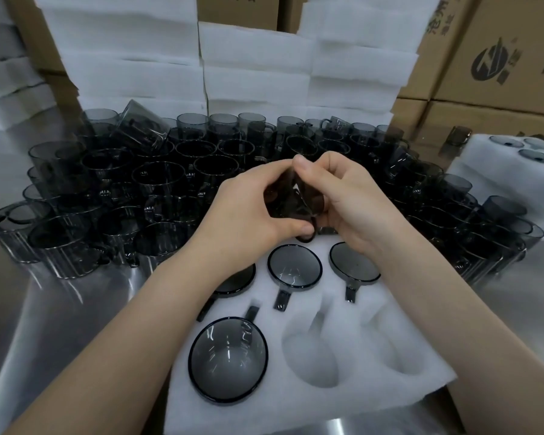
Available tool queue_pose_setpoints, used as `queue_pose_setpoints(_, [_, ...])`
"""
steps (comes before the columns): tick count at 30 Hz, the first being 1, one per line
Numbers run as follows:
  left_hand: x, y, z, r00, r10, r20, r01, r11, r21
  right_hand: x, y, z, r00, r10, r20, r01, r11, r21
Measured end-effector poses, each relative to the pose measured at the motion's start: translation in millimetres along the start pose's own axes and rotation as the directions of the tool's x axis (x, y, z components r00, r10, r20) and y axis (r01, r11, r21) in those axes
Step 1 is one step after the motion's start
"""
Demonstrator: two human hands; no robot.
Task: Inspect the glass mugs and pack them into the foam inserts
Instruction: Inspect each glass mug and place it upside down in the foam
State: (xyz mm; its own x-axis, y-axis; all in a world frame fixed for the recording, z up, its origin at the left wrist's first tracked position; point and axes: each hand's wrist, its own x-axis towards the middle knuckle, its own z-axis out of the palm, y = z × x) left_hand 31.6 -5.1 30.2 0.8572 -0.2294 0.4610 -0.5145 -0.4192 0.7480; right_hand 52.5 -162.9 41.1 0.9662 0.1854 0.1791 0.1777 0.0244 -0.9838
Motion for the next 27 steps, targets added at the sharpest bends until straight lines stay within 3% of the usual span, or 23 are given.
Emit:
queue_pose_setpoints(5, [1.3,-0.7,-0.8,0.999,0.039,-0.010,-0.040,0.994,-0.102,3.4,-1.5,-2.5,0.998,0.048,-0.036,-0.044,0.994,0.103])
queue_pose_setpoints(14, [4.0,-3.1,-4.3,0.993,-0.053,-0.101,0.011,0.927,-0.374,1.9,-5.2,-5.9,0.964,0.051,0.260,-0.134,0.940,0.312])
queue_pose_setpoints(17, [3.5,-2.5,-3.9,0.994,-0.053,-0.100,0.019,0.950,-0.312,2.1,-2.6,-3.6,0.968,0.031,0.249,-0.102,0.955,0.278])
queue_pose_setpoints(21, [1.6,0.0,-1.9,0.995,-0.021,-0.096,0.002,0.982,-0.189,1.1,-1.0,-0.4,0.992,0.003,0.128,-0.024,0.986,0.164])
queue_pose_setpoints(27, [0.9,-2.1,2.1,0.994,0.009,-0.111,-0.010,1.000,-0.009,2.4,4.4,0.5,0.988,-0.154,-0.034,0.152,0.987,-0.049])
